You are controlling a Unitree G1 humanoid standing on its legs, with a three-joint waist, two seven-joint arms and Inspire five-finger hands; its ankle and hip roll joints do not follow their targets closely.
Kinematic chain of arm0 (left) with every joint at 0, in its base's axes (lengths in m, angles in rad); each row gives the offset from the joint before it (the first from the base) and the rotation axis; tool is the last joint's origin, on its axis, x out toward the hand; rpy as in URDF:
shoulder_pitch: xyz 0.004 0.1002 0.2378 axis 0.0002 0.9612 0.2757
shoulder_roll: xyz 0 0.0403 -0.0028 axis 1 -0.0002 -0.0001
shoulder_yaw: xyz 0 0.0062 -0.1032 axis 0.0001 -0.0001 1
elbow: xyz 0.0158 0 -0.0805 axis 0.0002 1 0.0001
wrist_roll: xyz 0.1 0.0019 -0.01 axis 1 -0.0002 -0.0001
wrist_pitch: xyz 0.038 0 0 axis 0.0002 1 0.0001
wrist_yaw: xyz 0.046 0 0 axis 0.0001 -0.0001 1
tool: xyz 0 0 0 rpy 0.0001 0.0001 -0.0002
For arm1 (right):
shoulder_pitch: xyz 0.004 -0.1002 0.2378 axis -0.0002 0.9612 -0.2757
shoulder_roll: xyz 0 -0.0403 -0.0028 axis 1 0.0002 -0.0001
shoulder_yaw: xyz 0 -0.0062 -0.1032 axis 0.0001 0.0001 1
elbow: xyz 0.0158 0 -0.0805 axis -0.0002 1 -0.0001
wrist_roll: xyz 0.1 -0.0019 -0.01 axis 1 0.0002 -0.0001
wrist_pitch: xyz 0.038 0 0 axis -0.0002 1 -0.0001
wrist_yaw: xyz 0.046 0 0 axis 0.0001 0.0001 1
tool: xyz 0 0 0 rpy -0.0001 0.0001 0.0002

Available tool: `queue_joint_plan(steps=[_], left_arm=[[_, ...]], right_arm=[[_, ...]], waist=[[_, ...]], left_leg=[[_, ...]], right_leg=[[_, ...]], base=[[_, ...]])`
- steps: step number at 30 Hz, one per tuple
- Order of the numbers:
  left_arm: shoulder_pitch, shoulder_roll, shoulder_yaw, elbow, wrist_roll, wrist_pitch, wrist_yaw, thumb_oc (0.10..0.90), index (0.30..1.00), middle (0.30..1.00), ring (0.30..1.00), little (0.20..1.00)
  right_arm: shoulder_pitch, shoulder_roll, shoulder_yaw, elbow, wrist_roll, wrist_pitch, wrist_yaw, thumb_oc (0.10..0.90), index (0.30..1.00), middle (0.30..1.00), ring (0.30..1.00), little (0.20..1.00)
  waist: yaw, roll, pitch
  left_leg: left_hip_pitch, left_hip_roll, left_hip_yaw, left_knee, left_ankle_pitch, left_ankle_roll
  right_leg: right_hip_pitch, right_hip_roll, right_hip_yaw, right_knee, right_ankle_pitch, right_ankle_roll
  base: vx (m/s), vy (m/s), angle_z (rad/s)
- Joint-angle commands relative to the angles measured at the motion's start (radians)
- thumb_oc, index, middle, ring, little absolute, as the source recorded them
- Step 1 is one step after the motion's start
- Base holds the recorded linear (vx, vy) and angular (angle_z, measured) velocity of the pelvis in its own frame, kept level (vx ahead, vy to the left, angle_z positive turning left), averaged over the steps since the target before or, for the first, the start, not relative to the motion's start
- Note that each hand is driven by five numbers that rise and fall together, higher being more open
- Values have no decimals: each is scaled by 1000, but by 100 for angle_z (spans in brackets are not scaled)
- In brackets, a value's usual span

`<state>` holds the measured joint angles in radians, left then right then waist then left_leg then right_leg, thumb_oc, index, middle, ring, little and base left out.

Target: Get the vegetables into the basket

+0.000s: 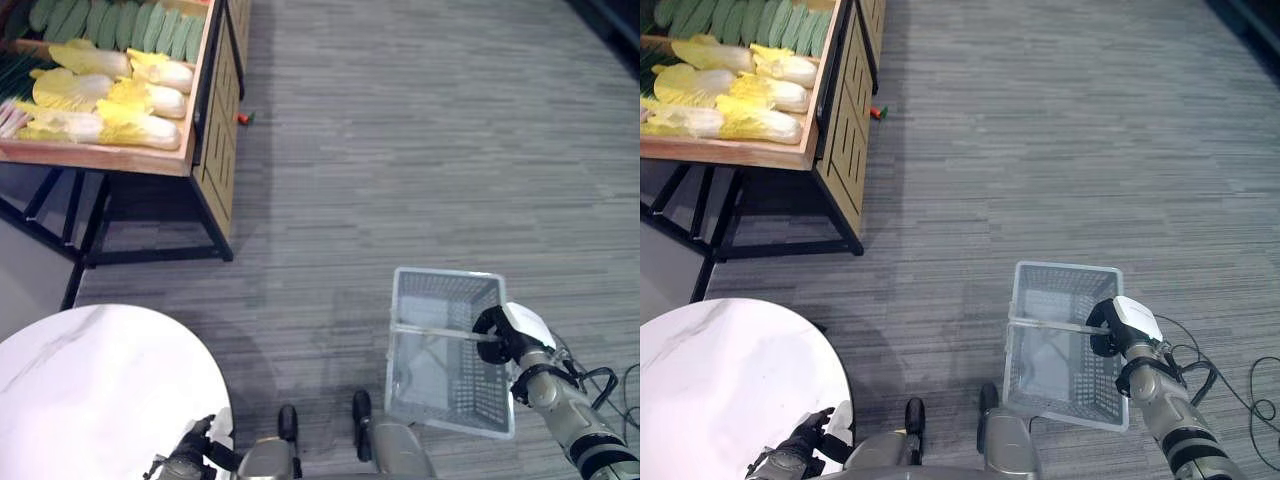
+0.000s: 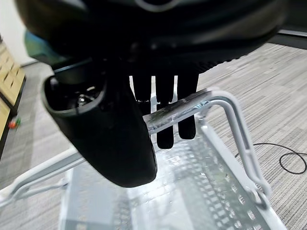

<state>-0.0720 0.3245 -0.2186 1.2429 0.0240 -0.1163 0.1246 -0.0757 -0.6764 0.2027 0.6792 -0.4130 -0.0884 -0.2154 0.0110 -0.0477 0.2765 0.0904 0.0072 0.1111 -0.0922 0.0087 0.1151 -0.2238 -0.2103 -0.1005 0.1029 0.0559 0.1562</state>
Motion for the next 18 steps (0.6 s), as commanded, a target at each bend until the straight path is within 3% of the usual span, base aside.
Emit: queue_joint_plan(steps=[1,3,7,8,9,12,14,15,16,17,18], left_arm=[[-12,27,29,-56,-31,-29,30,900,1000,1000,1000,1000],[-17,21,6,-115,-45,-39,32,900,1000,1000,1000,1000],[-10,3,8,-97,-56,-33,38,900,1000,1000,1000,1000],[-4,0,10,-81,-48,-29,38,900,1000,1000,1000,1000],[7,-28,39,-2,-31,-11,49,900,1000,1000,1000,1000],[15,-38,47,32,-17,-3,56,900,1000,1000,1000,1000],[31,-48,47,58,6,4,54,900,1000,1000,1000,1000],[44,-51,46,71,24,3,59,900,1000,1000,1000,1000],[57,-53,42,76,36,4,60,900,1000,1000,1000,1000],[64,-52,43,79,36,2,60,900,1000,1000,1000,1000],[71,-49,50,83,35,2,57,900,1000,1000,1000,1000]], right_arm=[[-48,-57,-51,-27,44,-2,-79,400,300,300,300,300],[10,-42,-74,22,65,5,-78,400,300,300,300,300],[38,-51,-87,69,75,-3,-94,400,300,300,300,300],[48,-59,-92,61,71,-2,-93,400,300,300,300,300],[65,-92,-101,62,58,-7,-101,400,300,300,300,300],[73,-103,-108,56,58,-7,-99,400,300,300,300,300],[64,-110,-111,52,67,-9,-99,400,300,300,300,300],[58,-111,-108,50,69,-16,-102,400,300,300,300,300],[46,-108,-95,32,63,-14,-105,400,300,300,300,300],[28,-102,-81,25,63,-19,-112,400,300,300,300,300],[21,-94,-72,-5,55,-19,-109,400,300,300,300,300]], waist=[[4,-11,-56],[-8,-7,-93],[-16,20,-111],[-16,27,-112],[-11,32,-101],[-1,27,-88],[20,15,-73],[28,4,-70],[46,10,-70],[75,16,-65],[84,16,-65]], left_leg=[[-8,54,-87,111,-103,-150],[17,93,-115,98,-107,-178],[14,157,-154,129,-49,-215],[8,169,-162,153,-11,-226],[-42,175,-190,285,85,-246],[-87,152,-211,329,104,-237],[-171,86,-219,296,62,-220],[-216,69,-187,247,22,-209],[-289,82,-155,176,80,-210],[-334,81,-165,113,141,-213],[-335,80,-177,87,157,-215]], right_leg=[[-3,-19,4,-56,144,59],[41,11,-37,-77,117,36],[57,64,-66,-49,57,-6],[63,77,-70,-47,46,-16],[108,102,-91,-54,6,-55],[138,105,-97,-60,-13,-67],[168,95,-96,-78,-17,-64],[186,90,-96,-91,-28,-56],[204,95,-100,-94,-44,-56],[236,111,-82,-99,-62,-58],[247,119,-69,-98,-71,-59]], base=[[654,-436,-20],[420,-321,45],[243,-255,25],[362,-390,5],[301,-324,19],[157,-170,21],[174,-131,27],[263,-61,46],[359,16,39],[337,63,11],[326,78,0]])
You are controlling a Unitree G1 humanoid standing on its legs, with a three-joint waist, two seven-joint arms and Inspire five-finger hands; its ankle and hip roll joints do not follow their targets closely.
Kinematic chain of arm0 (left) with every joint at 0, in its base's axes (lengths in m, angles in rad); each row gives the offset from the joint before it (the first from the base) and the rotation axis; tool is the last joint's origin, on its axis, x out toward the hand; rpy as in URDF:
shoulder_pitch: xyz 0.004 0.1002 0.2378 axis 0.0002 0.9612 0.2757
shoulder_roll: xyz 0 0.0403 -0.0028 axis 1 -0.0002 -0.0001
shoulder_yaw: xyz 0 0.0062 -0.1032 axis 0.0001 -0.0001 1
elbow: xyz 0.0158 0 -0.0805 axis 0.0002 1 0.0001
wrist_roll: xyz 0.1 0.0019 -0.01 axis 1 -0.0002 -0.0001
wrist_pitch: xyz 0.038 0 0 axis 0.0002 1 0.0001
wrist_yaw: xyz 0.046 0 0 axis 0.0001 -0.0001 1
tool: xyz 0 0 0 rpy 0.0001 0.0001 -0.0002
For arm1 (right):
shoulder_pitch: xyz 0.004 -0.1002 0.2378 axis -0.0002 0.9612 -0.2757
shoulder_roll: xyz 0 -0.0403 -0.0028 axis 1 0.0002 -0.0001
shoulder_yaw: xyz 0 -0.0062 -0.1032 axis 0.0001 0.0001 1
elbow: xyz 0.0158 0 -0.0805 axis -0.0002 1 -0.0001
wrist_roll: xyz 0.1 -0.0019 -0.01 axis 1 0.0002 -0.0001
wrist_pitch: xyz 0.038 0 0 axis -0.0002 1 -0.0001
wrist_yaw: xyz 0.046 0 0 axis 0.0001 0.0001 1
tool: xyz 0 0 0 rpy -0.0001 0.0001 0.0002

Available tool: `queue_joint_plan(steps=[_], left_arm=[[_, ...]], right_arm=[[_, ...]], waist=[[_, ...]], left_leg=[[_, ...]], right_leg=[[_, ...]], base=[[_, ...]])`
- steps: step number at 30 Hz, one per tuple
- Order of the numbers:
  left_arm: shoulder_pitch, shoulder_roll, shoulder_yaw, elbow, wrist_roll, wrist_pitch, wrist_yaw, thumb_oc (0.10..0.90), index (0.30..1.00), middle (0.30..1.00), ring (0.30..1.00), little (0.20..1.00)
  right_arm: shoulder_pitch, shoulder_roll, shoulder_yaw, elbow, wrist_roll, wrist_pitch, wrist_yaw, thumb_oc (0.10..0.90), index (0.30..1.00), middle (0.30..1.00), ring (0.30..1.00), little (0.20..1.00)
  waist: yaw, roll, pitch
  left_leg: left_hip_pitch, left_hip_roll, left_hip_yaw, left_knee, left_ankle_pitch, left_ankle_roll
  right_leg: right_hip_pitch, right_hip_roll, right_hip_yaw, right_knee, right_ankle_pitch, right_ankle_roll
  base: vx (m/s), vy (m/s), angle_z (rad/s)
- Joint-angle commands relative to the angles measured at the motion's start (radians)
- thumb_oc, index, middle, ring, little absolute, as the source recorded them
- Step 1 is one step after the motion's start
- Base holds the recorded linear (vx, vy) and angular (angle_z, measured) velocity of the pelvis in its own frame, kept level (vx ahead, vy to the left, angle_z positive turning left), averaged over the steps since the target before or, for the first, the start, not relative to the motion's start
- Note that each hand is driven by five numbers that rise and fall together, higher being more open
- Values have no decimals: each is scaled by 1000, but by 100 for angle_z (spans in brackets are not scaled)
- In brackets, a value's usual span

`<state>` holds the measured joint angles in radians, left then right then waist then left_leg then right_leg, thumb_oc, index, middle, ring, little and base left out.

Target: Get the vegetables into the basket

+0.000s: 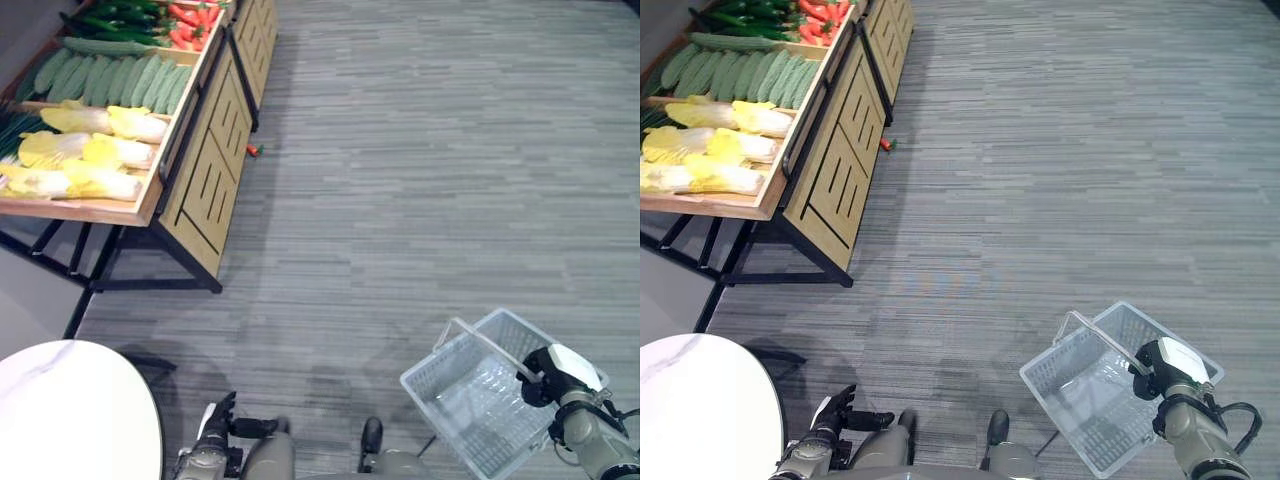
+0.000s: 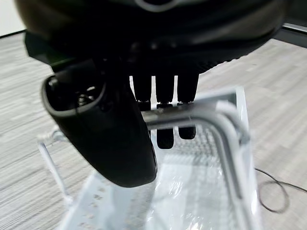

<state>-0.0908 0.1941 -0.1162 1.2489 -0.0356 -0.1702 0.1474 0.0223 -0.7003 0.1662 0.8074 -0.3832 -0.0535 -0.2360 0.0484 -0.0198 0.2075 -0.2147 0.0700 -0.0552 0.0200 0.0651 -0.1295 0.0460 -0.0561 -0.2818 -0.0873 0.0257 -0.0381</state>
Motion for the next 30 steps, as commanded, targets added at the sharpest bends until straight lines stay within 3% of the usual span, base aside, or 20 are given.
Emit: queue_joint_plan(steps=[1,6,9,12,14,15,17,21,23,25,26,28,30], left_arm=[[96,83,-51,77,96,55,34,900,1000,1000,1000,1000],[117,86,-48,76,110,55,24,900,1000,1000,1000,1000],[111,93,-62,64,111,55,19,900,1000,1000,1000,1000],[101,101,-68,56,105,56,18,900,1000,1000,1000,1000],[91,118,-72,37,105,59,22,900,1000,1000,1000,1000],[62,146,-83,30,110,60,28,900,1000,1000,1000,1000],[54,151,-87,30,111,59,29,900,1000,1000,1000,1000],[28,169,-85,20,107,57,31,900,1000,1000,1000,1000],[15,170,-86,23,110,56,35,900,1000,1000,1000,1000],[13,169,-85,26,111,55,35,900,1000,1000,1000,1000],[10,168,-79,40,116,52,37,900,1000,1000,1000,1000],[24,160,-69,48,111,53,33,900,1000,1000,1000,1000],[40,153,-68,55,119,54,33,900,1000,1000,1000,1000]], right_arm=[[-86,-66,-26,-130,23,-55,-88,400,300,300,300,300],[-82,-35,-13,-163,-2,-51,-69,400,300,300,300,300],[-105,6,-5,-131,4,-38,-72,400,300,300,300,300],[-124,24,4,-107,11,-32,-75,400,300,300,300,300],[-145,40,14,-102,12,-25,-77,400,300,300,300,300],[-165,59,29,-109,16,-27,-79,400,300,300,300,300],[-172,60,34,-96,15,-27,-80,400,300,300,300,300],[-167,57,40,-113,3,-25,-72,400,300,300,300,300],[-166,59,41,-124,5,-25,-72,400,300,300,300,300],[-165,59,42,-117,5,-25,-73,400,300,300,300,300],[-157,62,43,-114,1,-25,-70,400,300,300,300,300],[-146,62,46,-128,-7,-26,-63,400,300,300,300,300],[-141,64,51,-120,-8,-27,-58,400,300,300,300,300]], waist=[[59,-10,0],[81,-22,-27],[91,-44,-41],[95,-56,-44],[96,-58,-38],[75,-40,-12],[66,-33,-1],[33,-26,16],[11,-39,22],[4,-36,26],[-6,-45,21],[-4,-52,15],[7,-57,1]], left_leg=[[-36,14,-25,-40,111,27],[7,7,-11,-59,107,48],[22,-34,16,-26,50,92],[25,-53,25,0,17,111],[38,-70,33,19,-9,136],[82,-82,23,31,-41,163],[100,-82,18,34,-51,167],[172,-84,-10,37,-98,158],[198,-89,-38,55,-132,142],[216,-81,-53,61,-150,135],[240,-71,-77,69,-175,121],[265,-54,-97,77,-193,107],[282,-35,-114,78,-204,95]], right_leg=[[-12,-30,123,91,-49,138],[39,-54,141,98,-75,158],[33,-108,171,137,-57,195],[16,-133,186,173,-24,214],[-35,-149,200,299,30,226],[-133,-134,226,484,110,220],[-164,-132,220,513,113,215],[-224,-151,172,384,97,201],[-259,-162,205,246,111,214],[-248,-166,213,195,126,222],[-264,-172,252,122,157,235],[-269,-170,250,123,182,244],[-249,-161,224,123,163,234]], base=[[267,93,-27],[256,187,-57],[242,332,1],[113,196,-9],[135,295,-11],[160,330,-1],[162,192,13],[253,-6,12],[314,-161,18],[283,-154,54],[319,-197,69],[349,-256,49],[266,-271,47]])
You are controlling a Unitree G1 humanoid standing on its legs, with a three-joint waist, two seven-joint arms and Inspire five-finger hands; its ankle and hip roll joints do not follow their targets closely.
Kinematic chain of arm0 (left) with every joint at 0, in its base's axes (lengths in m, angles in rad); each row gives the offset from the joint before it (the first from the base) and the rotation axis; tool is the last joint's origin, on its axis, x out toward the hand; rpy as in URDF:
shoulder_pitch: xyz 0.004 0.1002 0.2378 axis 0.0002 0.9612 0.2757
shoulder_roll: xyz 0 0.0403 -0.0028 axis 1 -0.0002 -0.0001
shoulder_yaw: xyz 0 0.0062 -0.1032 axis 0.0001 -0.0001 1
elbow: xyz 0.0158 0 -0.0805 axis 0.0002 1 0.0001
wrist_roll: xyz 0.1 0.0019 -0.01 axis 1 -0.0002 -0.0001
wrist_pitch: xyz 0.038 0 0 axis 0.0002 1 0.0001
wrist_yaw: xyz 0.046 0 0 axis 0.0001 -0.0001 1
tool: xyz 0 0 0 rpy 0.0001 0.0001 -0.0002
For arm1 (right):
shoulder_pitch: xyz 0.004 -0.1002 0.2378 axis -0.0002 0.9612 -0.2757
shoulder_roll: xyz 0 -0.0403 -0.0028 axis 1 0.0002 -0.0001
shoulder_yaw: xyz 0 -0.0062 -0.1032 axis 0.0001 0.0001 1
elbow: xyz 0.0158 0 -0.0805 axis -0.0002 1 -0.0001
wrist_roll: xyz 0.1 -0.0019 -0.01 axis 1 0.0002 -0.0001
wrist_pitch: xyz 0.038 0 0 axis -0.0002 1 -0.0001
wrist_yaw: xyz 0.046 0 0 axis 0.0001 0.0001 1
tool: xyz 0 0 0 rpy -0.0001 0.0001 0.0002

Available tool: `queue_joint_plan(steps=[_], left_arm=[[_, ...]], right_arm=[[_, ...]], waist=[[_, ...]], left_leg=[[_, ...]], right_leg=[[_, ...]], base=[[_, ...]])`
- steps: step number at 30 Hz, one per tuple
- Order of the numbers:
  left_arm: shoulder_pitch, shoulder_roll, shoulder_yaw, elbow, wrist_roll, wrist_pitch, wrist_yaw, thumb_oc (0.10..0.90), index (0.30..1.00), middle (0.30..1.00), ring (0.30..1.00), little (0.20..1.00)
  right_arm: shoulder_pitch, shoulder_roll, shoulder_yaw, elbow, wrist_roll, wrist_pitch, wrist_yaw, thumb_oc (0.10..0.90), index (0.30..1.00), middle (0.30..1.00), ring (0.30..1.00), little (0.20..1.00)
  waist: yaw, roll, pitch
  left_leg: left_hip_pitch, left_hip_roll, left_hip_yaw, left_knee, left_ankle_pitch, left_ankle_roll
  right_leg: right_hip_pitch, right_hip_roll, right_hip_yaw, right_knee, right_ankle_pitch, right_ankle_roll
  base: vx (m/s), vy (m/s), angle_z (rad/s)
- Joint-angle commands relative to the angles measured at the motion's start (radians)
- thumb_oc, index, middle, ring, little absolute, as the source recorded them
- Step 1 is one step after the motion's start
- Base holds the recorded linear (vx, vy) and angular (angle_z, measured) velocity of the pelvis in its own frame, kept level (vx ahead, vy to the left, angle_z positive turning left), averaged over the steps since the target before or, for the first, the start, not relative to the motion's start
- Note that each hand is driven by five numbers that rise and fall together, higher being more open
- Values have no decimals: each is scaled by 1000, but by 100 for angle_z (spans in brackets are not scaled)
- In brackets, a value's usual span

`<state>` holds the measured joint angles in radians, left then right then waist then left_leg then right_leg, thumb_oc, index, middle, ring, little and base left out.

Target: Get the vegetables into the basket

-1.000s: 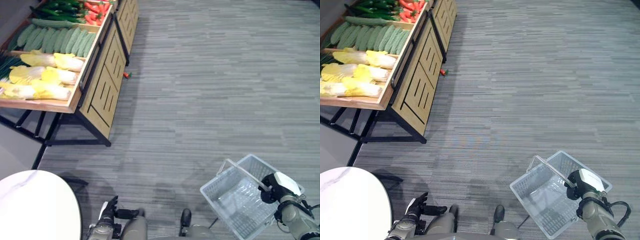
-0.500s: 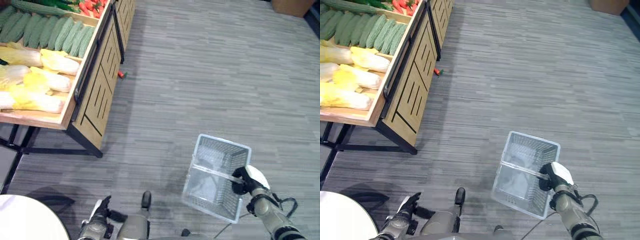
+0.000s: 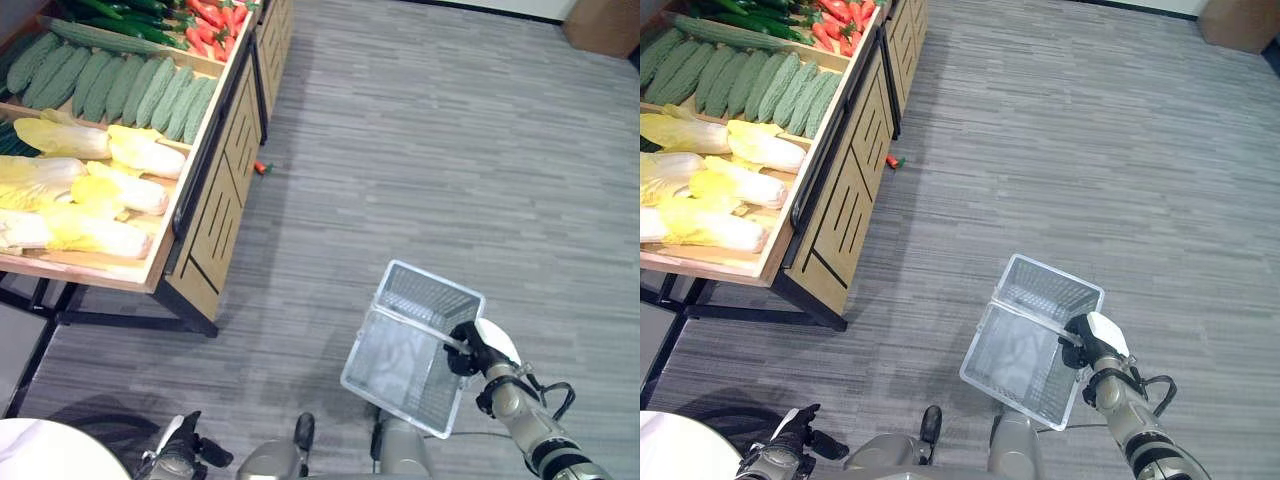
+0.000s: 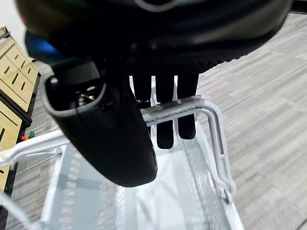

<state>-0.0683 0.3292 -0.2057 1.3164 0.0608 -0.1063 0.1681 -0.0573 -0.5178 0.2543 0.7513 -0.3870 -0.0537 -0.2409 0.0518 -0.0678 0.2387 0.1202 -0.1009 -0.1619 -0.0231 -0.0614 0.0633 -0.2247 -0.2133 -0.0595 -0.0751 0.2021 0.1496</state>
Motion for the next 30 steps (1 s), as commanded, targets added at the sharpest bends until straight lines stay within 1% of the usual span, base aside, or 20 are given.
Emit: queue_joint_plan(steps=[1,2,3,7,9,11,14,15,16,17,18,20,21,22,23,24,25,26,28,30], left_arm=[[29,14,24,-3,30,-8,12,900,1000,1000,1000,1000],[38,10,27,2,30,-7,12,900,1000,1000,1000,1000],[47,3,29,5,26,-5,14,900,1000,1000,1000,1000],[54,-21,9,-2,20,-8,12,900,1000,1000,1000,1000],[47,-34,-8,-17,14,-9,20,900,1000,1000,1000,1000],[46,-38,-11,-14,13,-9,23,900,1000,1000,1000,1000],[51,-44,-11,-17,8,-5,29,900,1000,1000,1000,1000],[49,-46,-11,-19,6,-4,29,900,1000,1000,1000,1000],[42,-48,-12,-19,5,0,27,900,1000,1000,1000,1000],[42,-48,-12,-19,5,0,27,900,1000,1000,1000,1000],[35,-50,-13,-22,5,2,26,900,1000,1000,1000,1000],[28,-48,-17,-36,1,3,26,900,1000,1000,1000,1000],[16,-47,-25,-38,2,2,27,900,1000,1000,1000,1000],[12,-49,-30,-40,6,5,27,900,1000,1000,1000,1000],[8,-50,-32,-39,11,5,27,900,1000,1000,1000,1000],[6,-50,-32,-35,17,6,29,900,1000,1000,1000,1000],[7,-51,-33,-33,21,6,30,900,1000,1000,1000,1000],[13,-46,-28,-24,27,5,35,900,1000,1000,1000,1000],[23,-41,-17,-19,27,4,34,900,1000,1000,1000,1000],[30,-39,-14,-16,30,5,30,900,1000,1000,1000,1000]], right_arm=[[-62,-117,-29,-77,-5,-30,-46,400,300,300,300,300],[-59,-120,-26,-75,-4,-34,-45,400,300,300,300,300],[-55,-126,-23,-79,0,-39,-46,400,300,300,300,300],[-64,-155,-24,-84,14,-45,-55,400,300,300,300,300],[-77,-169,-22,-72,22,-46,-64,400,300,300,300,300],[-81,-172,-20,-69,23,-47,-65,400,300,300,300,300],[-83,-174,-9,-71,19,-47,-64,400,300,300,300,300],[-82,-175,-7,-67,17,-48,-67,400,300,300,300,300],[-76,-176,-6,-72,16,-47,-66,400,300,300,300,300],[-76,-176,-6,-72,16,-47,-66,400,300,300,300,300],[-68,-181,-2,-67,10,-48,-65,400,300,300,300,300],[-57,-185,-12,-68,9,-44,-69,400,300,300,300,300],[-48,-189,-24,-61,13,-41,-73,400,300,300,300,300],[-34,-193,-37,-69,12,-37,-73,400,300,300,300,300],[-26,-193,-49,-72,15,-36,-77,400,300,300,300,300],[-18,-192,-58,-72,14,-33,-83,400,300,300,300,300],[-17,-190,-60,-73,14,-32,-83,400,300,300,300,300],[-21,-183,-49,-77,7,-31,-85,400,300,300,300,300],[-31,-171,-35,-82,-1,-31,-81,400,300,300,300,300],[-39,-165,-26,-76,-6,-32,-76,400,300,300,300,300]], waist=[[3,-8,-41],[6,-6,-49],[7,2,-56],[7,16,-61],[11,24,-60],[12,28,-61],[21,38,-64],[24,39,-62],[23,32,-52],[21,32,-52],[23,30,-37],[22,24,-25],[22,23,-16],[19,25,-13],[15,24,-15],[12,31,-18],[15,35,-22],[36,41,-29],[55,38,-32],[66,34,-35]], left_leg=[[-40,160,-14,115,-68,-109],[-33,178,-29,107,-53,-116],[-34,200,-48,96,-33,-128],[-55,249,-75,68,27,-154],[-72,267,-84,62,62,-164],[-74,271,-87,59,69,-167],[-84,282,-102,72,101,-176],[-96,282,-106,85,120,-180],[-132,275,-84,149,140,-181],[-136,273,-87,156,137,-181],[-157,267,-50,212,135,-178],[-200,247,-11,227,142,-175],[-236,235,21,209,130,-171],[-262,224,61,172,105,-166],[-287,213,79,145,104,-161],[-313,214,108,104,128,-158],[-332,211,117,72,150,-155],[-381,201,123,12,209,-159],[-390,195,116,-11,230,-163],[-386,195,109,2,236,-163]], right_leg=[[28,17,-8,117,-22,38],[33,36,-8,118,-34,29],[37,54,-25,127,-50,18],[45,79,-73,133,-83,0],[51,89,-98,131,-99,-10],[52,92,-103,134,-106,-14],[56,107,-103,148,-132,-31],[60,108,-105,148,-135,-37],[78,102,-118,144,-147,-50],[78,101,-120,144,-147,-50],[101,99,-132,144,-164,-61],[128,89,-157,134,-173,-66],[146,79,-177,126,-177,-62],[160,72,-197,120,-183,-57],[165,65,-211,114,-180,-51],[173,66,-224,109,-185,-46],[179,71,-223,106,-190,-44],[205,85,-205,96,-209,-43],[226,96,-178,94,-224,-45],[240,95,-165,94,-228,-43]], base=[[258,-313,62],[244,-323,54],[191,-290,12],[118,-237,20],[86,-189,45],[81,-123,37],[85,-121,17],[73,-114,10],[52,-90,23],[51,-108,46],[24,-63,46],[5,-78,36],[1,-56,40],[25,-32,59],[63,30,95],[98,69,118],[231,141,103],[273,143,50],[231,113,-14],[178,104,-68]])
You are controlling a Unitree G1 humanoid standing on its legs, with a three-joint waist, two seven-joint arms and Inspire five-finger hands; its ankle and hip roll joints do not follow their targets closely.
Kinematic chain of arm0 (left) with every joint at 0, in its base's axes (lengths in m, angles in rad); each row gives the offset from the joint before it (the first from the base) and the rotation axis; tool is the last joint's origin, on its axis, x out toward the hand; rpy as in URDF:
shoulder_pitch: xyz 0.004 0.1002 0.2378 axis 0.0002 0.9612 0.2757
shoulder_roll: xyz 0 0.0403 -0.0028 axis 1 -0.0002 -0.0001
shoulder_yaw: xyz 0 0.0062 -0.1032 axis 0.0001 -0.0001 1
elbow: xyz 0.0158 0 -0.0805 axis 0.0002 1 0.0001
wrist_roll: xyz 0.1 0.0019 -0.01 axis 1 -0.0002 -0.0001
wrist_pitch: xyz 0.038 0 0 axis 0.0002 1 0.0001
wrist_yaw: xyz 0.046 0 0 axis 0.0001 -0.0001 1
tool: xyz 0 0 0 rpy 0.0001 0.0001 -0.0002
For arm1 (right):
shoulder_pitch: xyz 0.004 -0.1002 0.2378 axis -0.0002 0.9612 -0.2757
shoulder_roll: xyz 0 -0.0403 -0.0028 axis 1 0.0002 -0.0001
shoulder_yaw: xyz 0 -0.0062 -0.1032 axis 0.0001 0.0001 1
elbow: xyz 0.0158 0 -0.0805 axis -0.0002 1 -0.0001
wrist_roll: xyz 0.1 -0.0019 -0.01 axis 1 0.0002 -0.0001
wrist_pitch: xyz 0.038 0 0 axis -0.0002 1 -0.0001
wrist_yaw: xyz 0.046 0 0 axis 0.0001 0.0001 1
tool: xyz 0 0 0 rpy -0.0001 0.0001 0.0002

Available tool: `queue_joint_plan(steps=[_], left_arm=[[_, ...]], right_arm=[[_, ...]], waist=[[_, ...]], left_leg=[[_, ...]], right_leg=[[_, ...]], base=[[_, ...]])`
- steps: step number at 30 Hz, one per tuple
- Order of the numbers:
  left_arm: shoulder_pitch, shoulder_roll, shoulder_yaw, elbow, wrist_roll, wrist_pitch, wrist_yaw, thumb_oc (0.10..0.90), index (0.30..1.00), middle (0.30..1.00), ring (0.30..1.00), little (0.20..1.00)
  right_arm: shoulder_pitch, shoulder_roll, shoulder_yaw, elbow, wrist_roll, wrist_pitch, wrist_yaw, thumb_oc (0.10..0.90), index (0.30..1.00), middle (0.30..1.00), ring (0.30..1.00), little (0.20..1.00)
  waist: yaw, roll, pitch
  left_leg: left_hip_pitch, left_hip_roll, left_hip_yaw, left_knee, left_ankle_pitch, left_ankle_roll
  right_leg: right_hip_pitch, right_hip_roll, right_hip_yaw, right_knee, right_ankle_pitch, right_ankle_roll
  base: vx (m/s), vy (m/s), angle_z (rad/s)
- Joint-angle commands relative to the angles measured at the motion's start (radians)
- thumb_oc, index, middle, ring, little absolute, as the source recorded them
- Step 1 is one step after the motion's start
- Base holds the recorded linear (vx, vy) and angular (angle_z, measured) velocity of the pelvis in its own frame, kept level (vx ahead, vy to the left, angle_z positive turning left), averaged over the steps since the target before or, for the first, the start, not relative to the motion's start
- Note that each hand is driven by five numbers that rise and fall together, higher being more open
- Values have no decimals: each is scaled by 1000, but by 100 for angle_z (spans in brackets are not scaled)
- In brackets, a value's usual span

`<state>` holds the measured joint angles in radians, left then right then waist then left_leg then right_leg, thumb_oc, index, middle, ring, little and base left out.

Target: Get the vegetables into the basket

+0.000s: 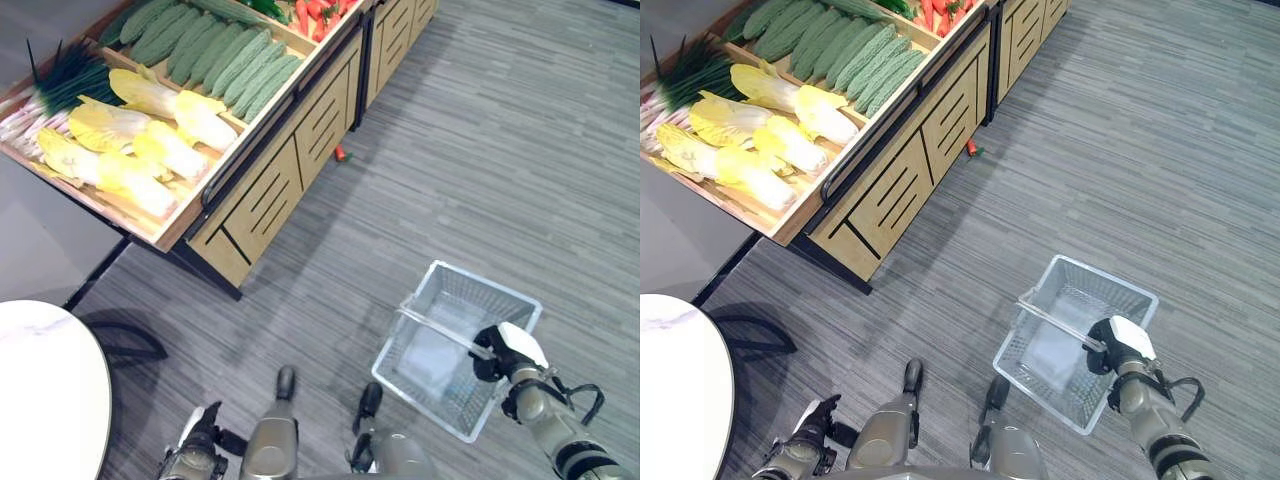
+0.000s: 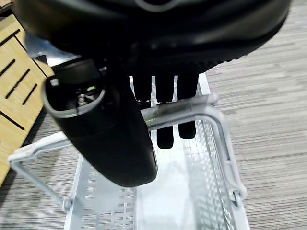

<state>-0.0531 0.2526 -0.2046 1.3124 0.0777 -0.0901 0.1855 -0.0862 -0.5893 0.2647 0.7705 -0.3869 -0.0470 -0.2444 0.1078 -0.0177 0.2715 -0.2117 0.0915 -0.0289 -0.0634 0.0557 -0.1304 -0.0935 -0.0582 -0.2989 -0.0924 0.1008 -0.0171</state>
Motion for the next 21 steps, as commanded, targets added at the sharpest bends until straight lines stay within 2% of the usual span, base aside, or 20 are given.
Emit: queue_joint_plan(steps=[1,6,10,11,14,16,18,19,21], left_arm=[[23,39,-8,-7,15,-10,10,900,1000,1000,1000,1000],[30,49,-7,1,31,-12,6,900,1000,1000,1000,1000],[22,60,-11,-4,31,-8,7,900,1000,1000,1000,1000],[13,65,-11,-3,32,-6,9,900,1000,1000,1000,1000],[6,77,-11,-16,29,-5,11,900,1000,1000,1000,1000],[-3,90,-14,-31,26,-4,14,900,1000,1000,1000,1000],[-16,100,-20,-32,24,-4,17,900,1000,1000,1000,1000],[-24,108,-18,-33,20,-4,18,900,1000,1000,1000,1000],[-34,112,-15,-22,14,-4,20,900,1000,1000,1000,1000]], right_arm=[[-11,-87,-32,-96,-11,-40,-66,400,300,300,300,300],[-13,-42,-34,-84,-7,-33,-68,400,300,300,300,300],[-29,-12,-25,-74,1,-27,-70,400,300,300,300,300],[-43,1,-15,-49,3,-27,-69,400,300,300,300,300],[-51,6,-7,-35,5,-22,-64,400,300,300,300,300],[-61,13,-3,-36,8,-21,-64,400,300,300,300,300],[-66,12,0,-54,8,-22,-64,400,300,300,300,300],[-69,9,3,-64,5,-22,-62,400,300,300,300,300],[-74,6,8,-68,0,-22,-62,400,300,300,300,300]], waist=[[15,-20,-78],[20,-52,-97],[25,-75,-96],[27,-90,-97],[33,-94,-95],[29,-84,-86],[14,-69,-68],[6,-63,-62],[-11,-57,-50]], left_leg=[[-35,0,-22,35,105,38],[-13,-23,16,70,62,77],[-18,-43,32,117,17,100],[-20,-55,39,141,-6,109],[4,-75,27,146,-34,137],[26,-84,16,144,-45,157],[60,-88,-8,140,-55,165],[77,-86,-15,134,-59,166],[134,-79,-46,124,-80,152]], right_leg=[[122,-62,88,109,-132,130],[136,-117,129,130,-122,163],[123,-143,151,147,-92,184],[124,-159,159,152,-58,194],[86,-168,182,261,-10,203],[32,-156,200,398,34,204],[-26,-132,222,473,53,194],[-64,-122,222,456,44,182],[-110,-140,206,376,32,179]], base=[[273,194,-79],[194,219,-36],[121,179,-25],[132,189,-4],[147,201,-5],[99,149,-7],[154,108,3],[280,-6,30],[340,-127,54]])
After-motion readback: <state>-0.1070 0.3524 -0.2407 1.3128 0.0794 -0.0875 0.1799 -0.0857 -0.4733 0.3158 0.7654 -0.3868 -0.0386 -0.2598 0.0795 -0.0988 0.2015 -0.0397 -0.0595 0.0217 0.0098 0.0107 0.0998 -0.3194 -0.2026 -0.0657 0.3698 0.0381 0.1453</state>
